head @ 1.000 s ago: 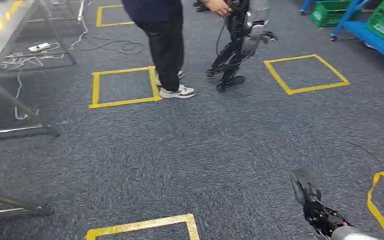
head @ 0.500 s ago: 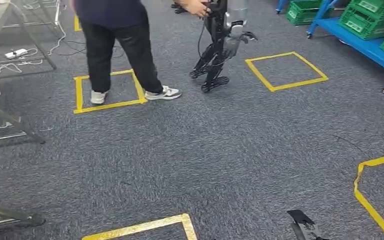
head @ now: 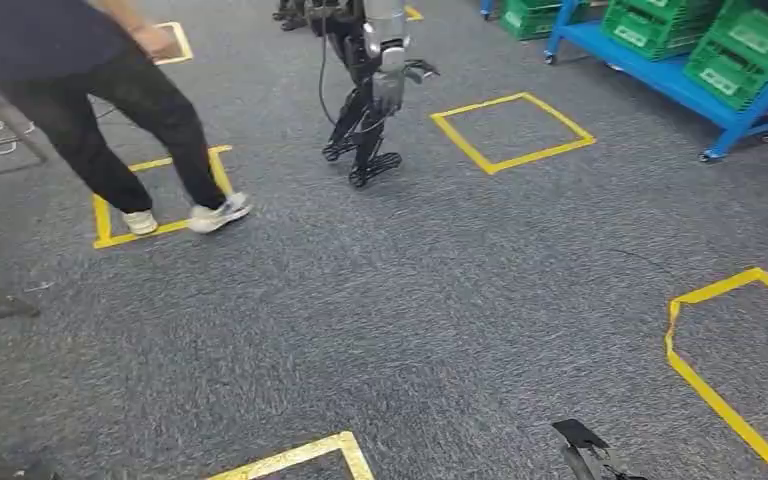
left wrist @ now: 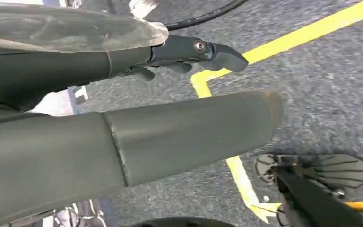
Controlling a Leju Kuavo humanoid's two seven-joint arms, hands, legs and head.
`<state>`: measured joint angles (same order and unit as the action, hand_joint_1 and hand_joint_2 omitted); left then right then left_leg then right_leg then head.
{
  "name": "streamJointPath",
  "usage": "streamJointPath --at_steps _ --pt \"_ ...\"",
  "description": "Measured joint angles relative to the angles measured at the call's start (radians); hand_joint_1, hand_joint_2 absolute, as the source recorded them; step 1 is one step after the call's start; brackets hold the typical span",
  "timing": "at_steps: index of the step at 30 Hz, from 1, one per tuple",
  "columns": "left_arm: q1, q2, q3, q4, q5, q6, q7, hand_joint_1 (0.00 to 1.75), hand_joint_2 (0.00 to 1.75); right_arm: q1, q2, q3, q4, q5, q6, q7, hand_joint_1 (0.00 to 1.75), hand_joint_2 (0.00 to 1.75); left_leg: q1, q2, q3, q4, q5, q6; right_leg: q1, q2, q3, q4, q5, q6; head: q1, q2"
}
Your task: Take the parts from the cabinet and place them on the table.
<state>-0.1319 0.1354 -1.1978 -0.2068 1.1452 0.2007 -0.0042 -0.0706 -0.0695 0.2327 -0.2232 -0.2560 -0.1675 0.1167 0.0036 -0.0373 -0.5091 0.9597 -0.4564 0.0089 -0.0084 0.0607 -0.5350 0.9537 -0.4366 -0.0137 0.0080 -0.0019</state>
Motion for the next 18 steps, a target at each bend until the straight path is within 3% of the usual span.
streamJointPath --at_steps 1,3,5,6,7,9,10,11,12,14,15,16,17,18 --pt "-0.002 0.002 0.000 0.000 0.001 0.000 0.000 0.00 0.00 -0.001 0.003 0.002 0.000 0.000 0.000 0.002 0.00 0.00 -0.004 -0.005 0.006 -0.026 -0.005 0.000 0.009 0.006 -0.003 0.007 -0.002 0.005 -0.002 0.000" --pt "-0.006 0.003 0.000 0.000 0.001 0.000 0.000 0.00 0.00 0.000 0.004 0.004 0.002 0.000 0.000 0.009 0.00 0.00 -0.007 0.007 0.002 -0.023 -0.005 0.000 0.003 0.015 -0.007 0.001 0.001 0.014 0.001 0.000" --pt "-0.007 0.003 0.000 0.000 0.000 0.000 -0.003 0.00 0.00 0.001 0.006 0.006 0.005 -0.002 0.002 0.011 0.00 0.00 -0.001 0.021 0.007 -0.040 0.007 0.013 0.005 0.027 -0.009 0.000 0.004 0.028 0.002 0.000" --pt "-0.006 0.002 0.000 0.000 -0.003 0.000 -0.005 0.00 0.00 0.002 0.006 0.006 0.006 -0.002 0.001 0.012 0.00 0.00 0.000 0.031 0.012 -0.046 0.011 0.017 0.003 -0.002 -0.017 0.024 -0.015 0.029 0.003 0.000" --pt "-0.006 0.002 0.000 0.000 -0.004 0.000 -0.008 0.00 0.00 0.001 0.007 0.007 0.008 -0.002 0.000 0.012 0.00 0.00 0.000 0.035 0.012 -0.048 0.012 0.022 0.003 -0.028 -0.043 0.083 -0.058 0.031 0.011 0.000" --pt "-0.002 0.002 0.000 0.000 -0.004 0.000 -0.015 0.00 0.00 0.000 0.007 0.007 0.008 -0.002 -0.002 0.009 0.00 0.00 -0.002 0.050 0.012 -0.048 0.011 0.023 -0.001 -0.046 -0.116 0.250 -0.143 0.040 0.021 0.000" --pt "-0.002 0.002 0.000 0.000 -0.004 0.000 -0.017 0.00 0.00 0.001 0.008 0.008 0.009 -0.002 -0.002 0.008 0.00 0.00 -0.002 0.056 0.011 -0.047 0.011 0.023 -0.002 -0.049 -0.145 0.315 -0.164 0.043 0.021 0.000" --pt "-0.002 0.002 0.000 0.000 -0.004 0.000 -0.018 0.00 0.00 0.001 0.009 0.010 0.010 -0.002 -0.002 0.008 0.00 0.00 -0.002 0.063 0.012 -0.047 0.011 0.023 -0.004 -0.052 -0.153 0.334 -0.159 0.046 0.026 0.000" --pt "-0.002 0.002 0.000 0.000 -0.004 0.000 -0.018 0.00 0.00 0.001 0.009 0.010 0.010 -0.002 -0.002 0.006 0.00 0.00 -0.002 0.068 0.013 -0.047 0.009 0.021 -0.007 -0.055 -0.134 0.295 -0.128 0.047 0.030 0.000" --pt "-0.003 0.000 0.000 0.000 -0.004 -0.001 -0.019 0.00 0.00 0.001 0.009 0.011 0.010 -0.002 -0.003 0.005 0.00 0.00 0.000 0.079 0.019 -0.044 0.004 0.014 -0.010 -0.068 -0.040 0.118 -0.040 0.047 0.036 0.000" --pt "-0.003 0.000 0.000 0.000 -0.003 -0.001 -0.020 0.00 0.00 0.000 0.009 0.012 0.010 -0.002 -0.003 0.003 0.00 0.00 -0.002 0.084 0.020 -0.040 0.000 0.009 -0.010 -0.091 0.002 0.036 -0.010 0.045 0.039 0.000" --pt "-0.003 0.001 0.000 0.000 -0.003 -0.001 -0.020 0.00 0.00 -0.002 0.010 0.014 0.010 -0.002 -0.003 0.003 0.00 0.00 -0.010 0.086 0.018 -0.031 -0.005 0.002 0.000 -0.111 0.012 0.004 -0.020 0.042 0.043 0.000" --pt "-0.003 0.001 0.000 0.000 -0.003 -0.001 -0.020 0.00 0.00 -0.002 0.010 0.014 0.010 -0.002 -0.003 0.003 0.00 0.00 -0.010 0.090 0.016 -0.031 -0.005 -0.002 -0.002 -0.096 0.008 0.006 -0.016 0.030 0.040 0.000" --pt "-0.004 0.001 0.000 0.000 -0.003 -0.001 -0.020 0.00 0.00 -0.001 0.011 0.015 0.011 -0.002 -0.003 0.003 0.00 0.00 -0.010 0.095 0.017 -0.031 -0.005 -0.003 -0.001 -0.090 0.006 0.006 -0.016 0.027 0.030 0.000"
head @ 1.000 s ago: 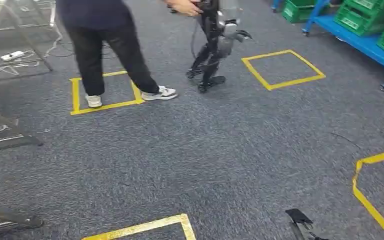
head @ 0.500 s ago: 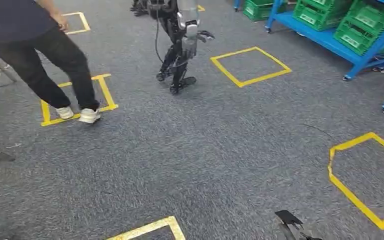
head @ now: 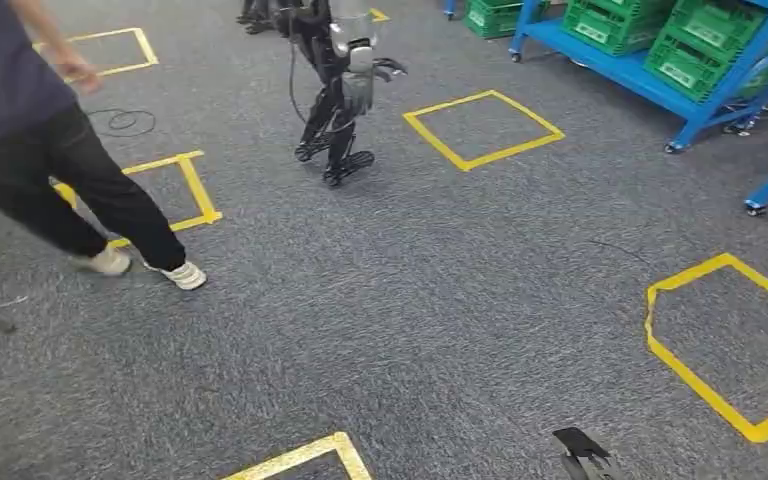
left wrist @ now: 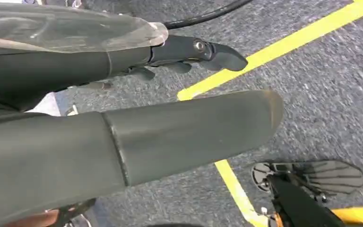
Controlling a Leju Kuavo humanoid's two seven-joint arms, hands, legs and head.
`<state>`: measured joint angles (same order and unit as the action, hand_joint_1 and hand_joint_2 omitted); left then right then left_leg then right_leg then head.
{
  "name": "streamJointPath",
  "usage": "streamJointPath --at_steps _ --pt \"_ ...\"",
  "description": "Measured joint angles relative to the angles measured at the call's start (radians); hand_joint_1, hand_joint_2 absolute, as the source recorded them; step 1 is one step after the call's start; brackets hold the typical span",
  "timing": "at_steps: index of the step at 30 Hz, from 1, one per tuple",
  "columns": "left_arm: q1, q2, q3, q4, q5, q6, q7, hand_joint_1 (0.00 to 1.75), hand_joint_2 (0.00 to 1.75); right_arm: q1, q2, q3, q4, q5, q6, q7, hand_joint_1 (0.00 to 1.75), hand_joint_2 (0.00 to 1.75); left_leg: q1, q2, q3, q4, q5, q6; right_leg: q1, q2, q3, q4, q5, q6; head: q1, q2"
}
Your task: Take the parts from the cabinet and place them on the table.
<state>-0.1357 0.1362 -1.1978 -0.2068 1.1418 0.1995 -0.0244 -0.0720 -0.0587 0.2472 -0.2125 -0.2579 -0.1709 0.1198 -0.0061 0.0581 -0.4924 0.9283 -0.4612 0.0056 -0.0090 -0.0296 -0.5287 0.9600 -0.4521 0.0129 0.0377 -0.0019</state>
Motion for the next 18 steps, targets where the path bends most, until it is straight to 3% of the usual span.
streamJointPath --at_steps 2,3,4,6,7,8,9,10,11,12,13,16,18 --pt "-0.001 -0.001 0.000 0.000 0.000 0.000 0.000 0.00 0.00 0.001 0.000 0.000 0.002 -0.004 0.000 0.003 0.00 0.00 0.003 0.011 0.003 0.000 -0.002 -0.011 0.002 0.013 0.000 -0.006 0.005 -0.014 -0.003 0.000" --pt "-0.001 -0.001 0.000 0.000 0.000 0.000 0.000 0.00 0.00 0.001 0.000 0.000 0.003 -0.006 0.000 0.003 0.00 0.00 0.007 -0.004 0.001 0.014 -0.015 -0.017 -0.002 0.017 0.002 -0.009 0.009 -0.020 -0.004 0.000" --pt "-0.001 -0.002 0.000 0.000 0.001 0.000 0.000 0.00 0.00 0.000 0.000 0.001 0.003 -0.009 -0.001 0.005 0.00 0.00 0.009 -0.029 -0.022 0.063 -0.052 -0.021 -0.002 0.022 0.000 -0.009 0.011 -0.024 -0.012 0.000" --pt "0.001 -0.001 0.000 0.000 0.004 0.000 0.002 0.00 0.00 -0.003 0.000 0.003 0.003 -0.010 -0.001 0.005 0.00 0.00 0.010 -0.048 -0.102 0.233 -0.134 -0.025 0.000 0.031 -0.004 -0.009 0.012 -0.031 -0.021 0.000" --pt "0.003 -0.001 0.000 0.000 0.005 0.000 0.002 0.00 0.00 -0.002 0.000 0.005 0.003 -0.010 -0.001 0.006 0.00 0.00 0.010 -0.050 -0.139 0.306 -0.158 -0.026 0.001 0.039 -0.005 -0.009 0.013 -0.032 -0.022 0.000" --pt "0.005 -0.001 0.000 0.000 0.006 0.000 0.002 0.00 0.00 -0.002 0.000 0.007 0.005 -0.010 -0.001 0.006 0.00 0.00 0.010 -0.051 -0.157 0.338 -0.159 -0.025 0.002 0.047 -0.006 -0.009 0.013 -0.032 -0.024 0.000" --pt "0.007 -0.002 0.000 0.000 0.006 0.000 0.003 0.00 0.00 -0.002 0.001 0.008 0.006 -0.010 -0.001 0.006 0.00 0.00 0.010 -0.051 -0.153 0.323 -0.137 -0.022 0.002 0.056 -0.005 -0.009 0.013 -0.032 -0.024 0.000" --pt "0.007 -0.002 0.000 0.000 0.006 0.000 0.003 0.00 0.00 -0.002 0.001 0.008 0.007 -0.010 0.000 0.007 0.00 0.00 0.010 -0.053 -0.128 0.261 -0.096 -0.017 0.003 0.064 -0.004 -0.009 0.013 -0.032 -0.026 0.000" --pt "0.006 -0.002 0.000 0.000 0.006 0.000 0.003 0.00 0.00 -0.002 0.003 0.009 0.007 -0.010 0.000 0.008 0.00 0.00 0.009 -0.057 -0.084 0.167 -0.046 -0.011 0.003 0.072 -0.002 -0.009 0.014 -0.031 -0.026 0.000" --pt "0.005 -0.002 0.000 0.000 0.006 0.001 0.003 0.00 0.00 -0.002 0.004 0.010 0.007 -0.010 0.000 0.008 0.00 0.00 0.009 -0.076 -0.036 0.069 -0.002 -0.004 0.002 0.078 0.000 -0.009 0.014 -0.031 -0.027 0.000" --pt "0.005 0.000 0.000 0.000 0.006 0.002 0.003 0.00 0.00 -0.003 0.007 0.010 0.007 -0.010 0.000 0.008 0.00 0.00 0.008 -0.108 -0.013 0.010 0.005 0.002 0.003 0.082 -0.002 -0.007 0.014 -0.027 -0.028 0.000" --pt "0.001 0.000 0.000 0.000 0.006 0.002 0.006 0.00 0.00 -0.003 0.007 0.014 0.007 -0.010 0.000 0.009 0.00 0.00 0.001 -0.090 -0.014 0.004 0.006 0.004 0.001 0.098 -0.009 -0.009 0.018 -0.011 -0.026 0.000" --pt "0.001 -0.003 0.000 0.000 0.007 0.002 0.008 0.00 0.00 -0.003 0.007 0.014 0.008 -0.010 0.000 0.009 0.00 0.00 0.010 -0.074 -0.007 -0.016 0.019 0.019 -0.002 0.102 -0.012 -0.002 0.013 0.001 -0.026 0.000"
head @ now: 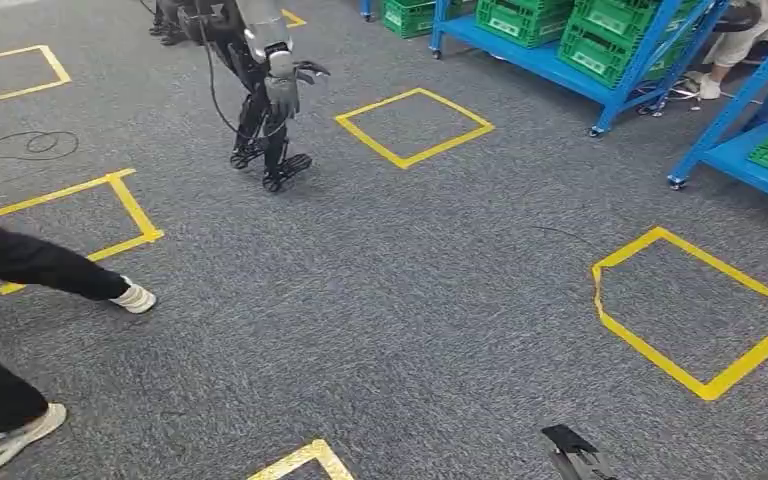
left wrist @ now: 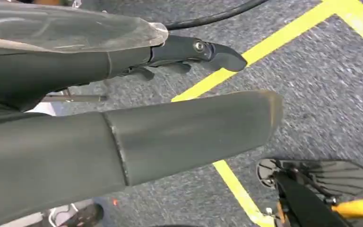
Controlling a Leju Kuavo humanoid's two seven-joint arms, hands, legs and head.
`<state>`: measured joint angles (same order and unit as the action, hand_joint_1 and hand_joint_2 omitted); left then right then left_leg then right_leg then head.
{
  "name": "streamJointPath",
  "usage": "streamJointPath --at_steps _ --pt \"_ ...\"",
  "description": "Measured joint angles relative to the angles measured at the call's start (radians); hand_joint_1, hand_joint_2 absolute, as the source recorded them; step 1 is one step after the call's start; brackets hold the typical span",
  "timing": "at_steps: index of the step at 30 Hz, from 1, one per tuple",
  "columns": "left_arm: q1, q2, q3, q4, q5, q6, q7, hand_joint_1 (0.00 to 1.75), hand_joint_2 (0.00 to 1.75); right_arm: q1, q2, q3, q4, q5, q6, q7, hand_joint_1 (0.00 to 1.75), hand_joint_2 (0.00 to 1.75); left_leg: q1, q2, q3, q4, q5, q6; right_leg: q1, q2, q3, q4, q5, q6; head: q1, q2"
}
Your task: Take the parts from the cabinet and place them on the table.
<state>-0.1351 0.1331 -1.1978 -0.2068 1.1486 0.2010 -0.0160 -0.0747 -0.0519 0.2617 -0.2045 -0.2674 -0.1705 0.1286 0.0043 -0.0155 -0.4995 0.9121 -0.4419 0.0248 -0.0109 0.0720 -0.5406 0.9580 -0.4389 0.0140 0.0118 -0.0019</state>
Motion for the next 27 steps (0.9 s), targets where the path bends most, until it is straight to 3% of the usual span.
streamJointPath --at_steps 1,2,4,5,6,7,9,10,14,15,16,17,19,20,21,22,24,25,26,27 --pt "0.000 0.000 0.000 0.000 0.000 0.000 0.002 0.00 0.00 0.001 0.000 0.000 0.000 0.000 0.000 0.000 0.00 0.00 -0.003 0.006 0.001 -0.004 0.001 0.004 0.005 -0.030 -0.015 0.038 -0.031 0.002 0.003 0.000" --pt "0.000 0.000 0.000 0.000 0.000 0.000 0.004 0.00 0.00 0.000 0.000 0.000 0.000 0.000 0.000 0.000 0.00 0.00 -0.003 0.011 0.001 -0.004 0.001 0.009 0.004 -0.046 -0.048 0.110 -0.076 0.005 0.010 0.000" --pt "0.003 0.000 0.000 0.000 0.000 0.000 0.009 0.00 0.00 0.000 0.000 0.001 0.000 0.004 0.000 0.000 0.00 0.00 -0.005 0.026 0.000 -0.004 0.000 0.010 0.001 -0.058 -0.121 0.279 -0.153 0.012 0.018 0.000" --pt "0.003 0.000 0.000 0.000 0.000 0.000 0.009 0.00 0.00 0.001 0.000 0.001 0.000 0.006 0.000 0.001 0.00 0.00 -0.005 0.032 0.000 -0.003 0.000 0.010 0.000 -0.061 -0.142 0.326 -0.165 0.014 0.020 0.000" --pt "0.003 0.000 0.000 0.000 -0.001 0.000 0.010 0.00 0.00 0.002 0.000 0.001 0.001 0.009 0.000 0.003 0.00 0.00 -0.005 0.038 0.000 -0.003 0.000 0.009 -0.003 -0.063 -0.137 0.319 -0.149 0.017 0.024 0.000" --pt "0.003 0.000 0.000 0.000 -0.002 0.000 0.010 0.00 0.00 0.002 0.000 0.001 0.001 0.010 0.000 0.004 0.00 0.00 -0.005 0.043 0.001 -0.002 -0.001 0.008 -0.005 -0.066 -0.109 0.265 -0.116 0.017 0.026 0.000" --pt "0.002 -0.003 0.000 0.000 -0.006 0.000 0.010 0.00 0.00 0.001 0.000 0.001 0.002 0.011 0.000 0.006 0.00 0.00 -0.003 0.052 0.007 0.003 -0.007 -0.001 -0.008 -0.086 0.000 0.065 -0.026 0.016 0.032 0.000" --pt "0.002 -0.002 0.000 0.000 -0.008 0.000 0.010 0.00 0.00 0.000 0.000 0.001 0.002 0.011 0.000 0.007 0.00 0.00 -0.005 0.057 0.007 0.006 -0.011 -0.006 -0.007 -0.114 0.029 -0.002 -0.023 0.017 0.036 0.000" --pt "0.000 -0.002 0.000 0.000 -0.012 -0.002 0.009 0.00 0.00 0.001 0.000 0.001 0.004 0.010 -0.002 0.010 0.00 0.00 -0.007 0.070 0.007 0.010 -0.012 -0.023 0.005 -0.083 0.024 -0.003 -0.019 0.000 0.020 0.000" --pt "-0.001 -0.002 0.000 0.000 -0.012 -0.002 0.009 0.00 0.00 0.001 0.000 0.001 0.004 0.010 -0.003 0.009 0.00 0.00 -0.006 0.071 0.005 0.015 -0.018 -0.031 -0.001 -0.077 0.029 -0.012 -0.011 -0.011 0.022 0.000" --pt "-0.001 -0.002 0.000 0.000 -0.012 -0.002 0.009 0.00 0.00 0.000 0.000 0.001 0.005 0.010 -0.003 0.008 0.00 0.00 -0.002 0.050 -0.003 0.041 -0.040 -0.036 -0.002 -0.074 0.028 -0.013 -0.009 -0.014 0.020 0.000" --pt "-0.001 -0.003 0.000 0.000 -0.012 -0.002 0.009 0.00 0.00 -0.001 0.000 0.001 0.004 0.010 -0.003 0.007 0.00 0.00 -0.001 0.033 -0.035 0.111 -0.083 -0.040 -0.002 -0.071 0.025 -0.012 -0.008 -0.021 0.008 0.000" --pt "0.000 -0.002 0.000 0.000 -0.010 -0.002 0.009 0.00 0.00 -0.001 0.000 0.001 0.005 0.010 -0.003 0.006 0.00 0.00 0.000 0.023 -0.126 0.300 -0.166 -0.046 0.001 -0.062 0.020 -0.012 -0.007 -0.024 0.002 0.000" --pt "0.003 -0.002 0.000 0.000 -0.010 -0.002 0.009 0.00 0.00 -0.001 0.000 0.002 0.005 0.010 -0.003 0.006 0.00 0.00 0.000 0.023 -0.159 0.363 -0.180 -0.046 0.003 -0.055 0.019 -0.012 -0.007 -0.025 0.001 0.000" --pt "0.005 -0.002 0.000 0.000 -0.010 -0.002 0.009 0.00 0.00 -0.001 0.000 0.002 0.005 0.010 -0.003 0.006 0.00 0.00 0.000 0.022 -0.166 0.369 -0.168 -0.044 0.003 -0.047 0.020 -0.012 -0.007 -0.025 0.000 0.000" --pt "0.005 -0.002 0.000 0.000 -0.010 -0.003 0.009 0.00 0.00 -0.001 0.000 0.002 0.006 0.011 -0.003 0.007 0.00 0.00 0.000 0.021 -0.149 0.326 -0.134 -0.040 0.003 -0.040 0.021 -0.012 -0.007 -0.025 -0.001 0.000" --pt "0.004 -0.002 0.000 0.000 -0.010 -0.003 0.008 0.00 0.00 -0.001 0.000 0.002 0.006 0.011 -0.003 0.007 0.00 0.00 0.000 0.012 -0.061 0.139 -0.036 -0.030 0.003 -0.025 0.027 -0.012 -0.007 -0.024 -0.001 0.000" --pt "0.003 -0.002 0.000 0.000 -0.010 -0.003 0.007 0.00 0.00 -0.001 0.000 0.002 0.006 0.011 -0.003 0.007 0.00 0.00 0.000 -0.010 -0.020 0.052 -0.002 -0.024 0.003 -0.020 0.027 -0.012 -0.007 -0.023 -0.003 0.000" --pt "0.002 0.000 0.000 0.000 -0.010 -0.003 0.006 0.00 0.00 -0.002 0.000 0.002 0.005 0.011 -0.003 0.007 0.00 0.00 -0.004 -0.024 -0.008 0.015 -0.008 -0.022 0.010 -0.014 0.023 -0.007 -0.010 -0.018 -0.005 0.000" --pt "0.001 0.000 0.000 0.000 -0.010 -0.003 0.005 0.00 0.00 -0.002 0.000 0.002 0.006 0.011 -0.003 0.008 0.00 0.00 -0.004 -0.016 -0.011 0.017 -0.007 -0.021 0.007 -0.009 0.020 -0.009 -0.008 -0.012 -0.002 0.000"
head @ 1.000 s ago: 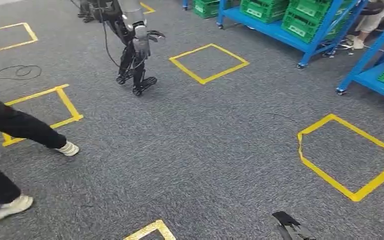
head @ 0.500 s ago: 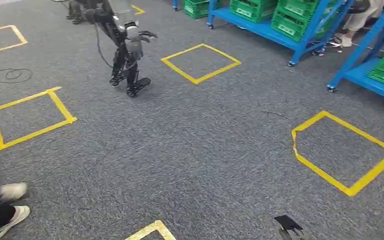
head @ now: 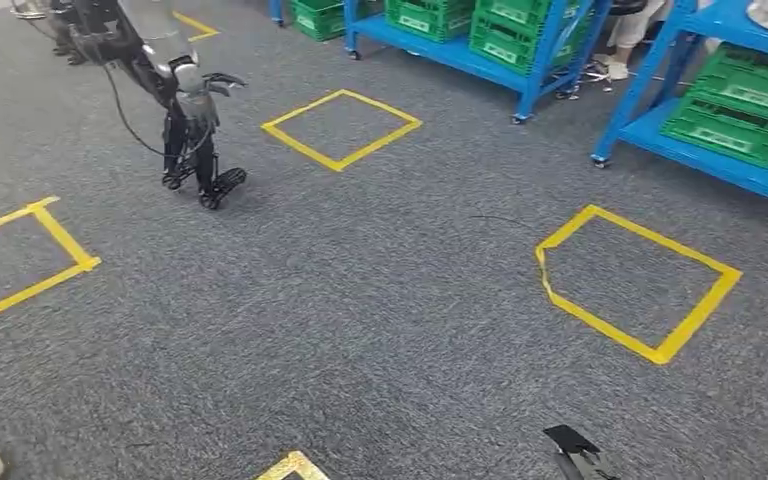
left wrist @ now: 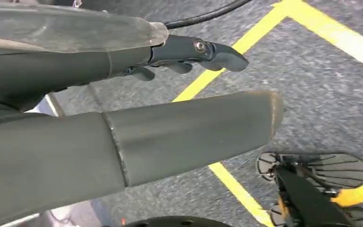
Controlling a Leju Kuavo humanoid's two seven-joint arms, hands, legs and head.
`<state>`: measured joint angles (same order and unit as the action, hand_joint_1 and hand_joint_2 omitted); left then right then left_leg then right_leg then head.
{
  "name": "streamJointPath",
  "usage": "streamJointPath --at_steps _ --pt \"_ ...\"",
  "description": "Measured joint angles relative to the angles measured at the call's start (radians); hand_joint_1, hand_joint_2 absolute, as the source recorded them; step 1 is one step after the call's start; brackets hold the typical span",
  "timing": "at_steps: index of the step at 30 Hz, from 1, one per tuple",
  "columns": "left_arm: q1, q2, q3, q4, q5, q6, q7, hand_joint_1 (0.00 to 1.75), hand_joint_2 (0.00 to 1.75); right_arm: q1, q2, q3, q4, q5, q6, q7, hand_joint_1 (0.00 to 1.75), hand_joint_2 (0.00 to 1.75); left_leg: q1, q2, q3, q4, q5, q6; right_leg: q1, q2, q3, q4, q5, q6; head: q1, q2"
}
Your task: Take the parts from the cabinet and place them on the table.
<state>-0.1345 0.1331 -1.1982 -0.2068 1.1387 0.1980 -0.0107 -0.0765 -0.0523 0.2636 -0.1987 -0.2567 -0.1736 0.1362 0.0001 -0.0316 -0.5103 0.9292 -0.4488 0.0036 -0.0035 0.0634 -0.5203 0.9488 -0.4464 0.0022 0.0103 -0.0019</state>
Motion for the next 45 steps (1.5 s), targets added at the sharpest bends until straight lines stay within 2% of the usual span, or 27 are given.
streamJointPath --at_steps 3,4,5,7,8,9,11,13,14,18,19,21,23,24,26,28,29,32,34,35,38,39,40,41,43,44,45 --pt "-0.001 -0.001 0.000 0.000 0.002 -0.002 0.000 0.00 0.00 0.001 -0.001 0.002 0.000 0.001 0.000 0.001 0.00 0.00 0.000 0.013 0.003 -0.010 0.005 0.014 -0.002 0.015 -0.004 -0.002 0.001 0.019 0.000 0.000" --pt "-0.002 -0.003 0.000 0.000 0.003 -0.002 0.000 0.00 0.00 0.002 -0.002 0.005 0.000 0.001 0.000 0.001 0.00 0.00 0.003 0.026 0.008 -0.017 0.010 0.020 -0.007 -0.009 -0.008 0.023 -0.016 0.020 0.000 0.000" --pt "-0.002 -0.003 0.000 0.000 0.003 -0.002 -0.001 0.00 0.00 0.001 -0.002 0.006 0.000 0.001 0.000 0.001 0.00 0.00 0.003 0.027 0.008 -0.020 0.010 0.026 -0.006 -0.035 -0.031 0.073 -0.054 0.023 0.006 0.000" --pt "0.001 -0.003 0.000 0.000 0.004 -0.002 -0.001 0.00 0.00 0.000 -0.002 0.008 0.000 0.001 0.000 0.001 0.00 0.00 0.003 0.041 0.007 -0.020 0.009 0.028 -0.007 -0.050 -0.110 0.245 -0.142 0.032 0.018 0.000" --pt "0.002 -0.002 0.000 0.000 0.006 -0.002 -0.001 0.00 0.00 0.001 -0.002 0.009 0.000 0.001 0.000 0.001 0.00 0.00 0.003 0.047 0.006 -0.019 0.009 0.028 -0.007 -0.052 -0.146 0.324 -0.169 0.036 0.019 0.000" --pt "0.002 -0.002 0.000 0.000 0.006 -0.002 -0.001 0.00 0.00 0.001 -0.002 0.010 0.000 0.001 0.000 0.001 0.00 0.00 0.003 0.052 0.007 -0.019 0.009 0.027 -0.008 -0.054 -0.157 0.347 -0.167 0.038 0.023 0.000" --pt "0.002 -0.003 0.000 0.000 0.006 -0.003 -0.001 0.00 0.00 0.003 -0.004 0.011 0.001 0.001 0.000 0.001 0.00 0.00 0.003 0.060 0.010 -0.018 0.006 0.024 -0.011 -0.058 -0.107 0.246 -0.098 0.040 0.029 0.000" --pt "0.001 -0.006 0.000 0.000 0.008 -0.003 -0.001 0.00 0.00 0.002 -0.006 0.014 0.001 0.005 0.000 0.000 0.00 0.00 0.004 0.070 0.017 -0.014 0.000 0.016 -0.014 -0.083 -0.005 0.045 -0.008 0.040 0.037 0.000" --pt "0.001 -0.005 0.000 0.000 0.008 -0.003 -0.001 0.00 0.00 0.000 -0.006 0.015 0.001 0.005 0.000 -0.001 0.00 0.00 -0.004 0.072 0.016 -0.007 -0.005 0.009 -0.006 -0.100 0.012 0.004 -0.017 0.038 0.040 0.000" --pt "-0.001 -0.006 0.000 0.000 0.011 -0.003 -0.001 0.00 0.00 0.002 -0.007 0.017 0.002 0.005 0.000 -0.001 0.00 0.00 -0.003 0.087 0.017 -0.005 -0.005 -0.006 -0.004 -0.069 0.006 0.001 -0.007 0.008 0.023 0.000" --pt "-0.001 -0.006 0.000 0.000 0.012 -0.003 -0.001 0.00 0.00 0.002 -0.007 0.017 0.002 0.005 0.000 -0.001 0.00 0.00 0.001 0.074 0.014 0.008 -0.018 -0.014 -0.009 -0.066 0.007 -0.002 -0.003 0.001 0.024 0.000" --pt "-0.001 -0.008 0.000 0.000 0.012 -0.003 -0.002 0.00 0.00 -0.001 -0.007 0.017 0.002 0.005 -0.001 -0.001 0.00 0.00 0.004 0.044 -0.044 0.134 -0.097 -0.021 -0.008 -0.060 0.003 -0.002 0.000 -0.010 0.008 0.000" --pt "0.002 -0.007 0.000 0.000 0.012 -0.003 -0.002 0.00 0.00 0.000 -0.007 0.018 0.002 0.005 -0.001 -0.001 0.00 0.00 0.004 0.039 -0.133 0.319 -0.172 -0.024 -0.005 -0.049 -0.002 -0.002 0.001 -0.013 0.002 0.000" --pt "0.004 -0.007 0.000 0.000 0.013 -0.003 -0.002 0.00 0.00 0.000 -0.007 0.019 0.002 0.005 -0.001 -0.001 0.00 0.00 0.004 0.039 -0.157 0.362 -0.176 -0.023 -0.004 -0.042 -0.004 -0.001 0.001 -0.013 0.002 0.000" --pt "0.006 -0.008 0.000 0.000 0.012 -0.003 -0.002 0.00 0.00 0.000 -0.007 0.021 0.003 0.005 0.000 -0.001 0.00 0.00 0.004 0.037 -0.127 0.289 -0.116 -0.016 -0.004 -0.028 -0.002 -0.001 0.002 -0.013 0.000 0.000" --pt "0.004 -0.007 0.000 0.000 0.012 -0.003 -0.002 0.00 0.00 0.000 -0.007 0.023 0.003 0.005 0.000 -0.001 0.00 0.00 0.004 0.017 -0.026 0.078 -0.014 -0.003 -0.004 -0.013 0.003 -0.001 0.002 -0.012 0.000 0.000" --pt "0.004 -0.005 0.000 0.000 0.011 -0.003 -0.002 0.00 0.00 0.000 -0.007 0.023 0.003 0.004 0.000 -0.001 0.00 0.00 0.003 -0.013 0.003 0.011 -0.004 0.003 -0.003 -0.008 0.001 -0.001 0.002 -0.009 -0.002 0.000" --pt "0.000 -0.005 0.000 0.000 0.010 -0.003 -0.002 0.00 0.00 0.000 -0.007 0.023 0.003 0.004 0.000 -0.001 0.00 0.00 -0.004 0.002 0.002 0.002 -0.005 0.004 -0.004 0.006 -0.007 0.000 0.004 0.007 0.000 0.000" --pt "0.000 -0.007 0.000 0.000 0.010 -0.003 -0.001 0.00 0.00 0.001 -0.007 0.024 0.003 0.004 0.000 -0.001 0.00 0.00 0.004 0.016 0.006 -0.017 0.006 0.019 -0.004 0.016 -0.009 0.002 0.003 0.022 0.000 0.000" --pt "-0.001 -0.008 0.000 0.000 0.010 -0.003 -0.001 0.00 0.00 0.002 -0.007 0.024 0.003 0.004 0.000 -0.001 0.00 0.00 0.003 0.024 0.011 -0.021 0.008 0.022 -0.005 -0.008 -0.020 0.030 -0.019 0.023 0.001 0.000" --pt "0.002 -0.007 0.000 0.000 0.010 -0.003 0.000 0.00 0.00 0.000 -0.008 0.024 0.003 0.002 0.001 -0.001 0.00 0.00 0.001 0.042 0.010 -0.022 0.008 0.029 -0.006 -0.049 -0.127 0.268 -0.147 0.033 0.019 0.000" --pt "0.002 -0.006 0.000 0.000 0.010 -0.003 0.000 0.00 0.00 0.000 -0.008 0.024 0.003 0.001 0.002 -0.001 0.00 0.00 0.001 0.047 0.009 -0.022 0.008 0.029 -0.007 -0.052 -0.157 0.333 -0.166 0.036 0.021 0.000" --pt "0.002 -0.006 0.000 0.000 0.010 -0.003 0.000 0.00 0.00 0.002 -0.008 0.024 0.003 0.001 0.003 -0.001 0.00 0.00 0.001 0.053 0.010 -0.022 0.008 0.029 -0.008 -0.055 -0.161 0.342 -0.157 0.037 0.024 0.000" --pt "0.002 -0.007 0.000 0.000 0.010 -0.003 0.000 0.00 0.00 0.003 -0.008 0.024 0.004 0.001 0.003 -0.001 0.00 0.00 0.001 0.058 0.012 -0.021 0.006 0.027 -0.009 -0.057 -0.140 0.297 -0.124 0.038 0.029 0.000" --pt "0.002 -0.008 0.000 0.000 0.010 -0.003 0.000 0.00 0.00 0.002 -0.009 0.024 0.004 0.000 0.003 -0.002 0.00 0.00 0.002 0.067 0.019 -0.020 0.001 0.021 -0.009 -0.071 -0.040 0.107 -0.031 0.035 0.035 0.000" --pt "0.002 -0.008 0.000 0.000 0.010 -0.003 0.000 0.00 0.00 0.001 -0.009 0.024 0.004 0.000 0.003 -0.003 0.00 0.00 0.000 0.071 0.022 -0.018 -0.002 0.016 -0.009 -0.100 0.004 0.022 -0.003 0.033 0.040 0.000" --pt "0.002 -0.008 0.000 0.000 0.010 -0.003 0.000 0.00 0.00 -0.001 -0.009 0.024 0.004 0.000 0.003 -0.003 0.00 0.00 -0.008 0.075 0.019 -0.009 -0.007 0.010 0.000 -0.105 0.010 -0.002 -0.011 0.029 0.044 0.000"
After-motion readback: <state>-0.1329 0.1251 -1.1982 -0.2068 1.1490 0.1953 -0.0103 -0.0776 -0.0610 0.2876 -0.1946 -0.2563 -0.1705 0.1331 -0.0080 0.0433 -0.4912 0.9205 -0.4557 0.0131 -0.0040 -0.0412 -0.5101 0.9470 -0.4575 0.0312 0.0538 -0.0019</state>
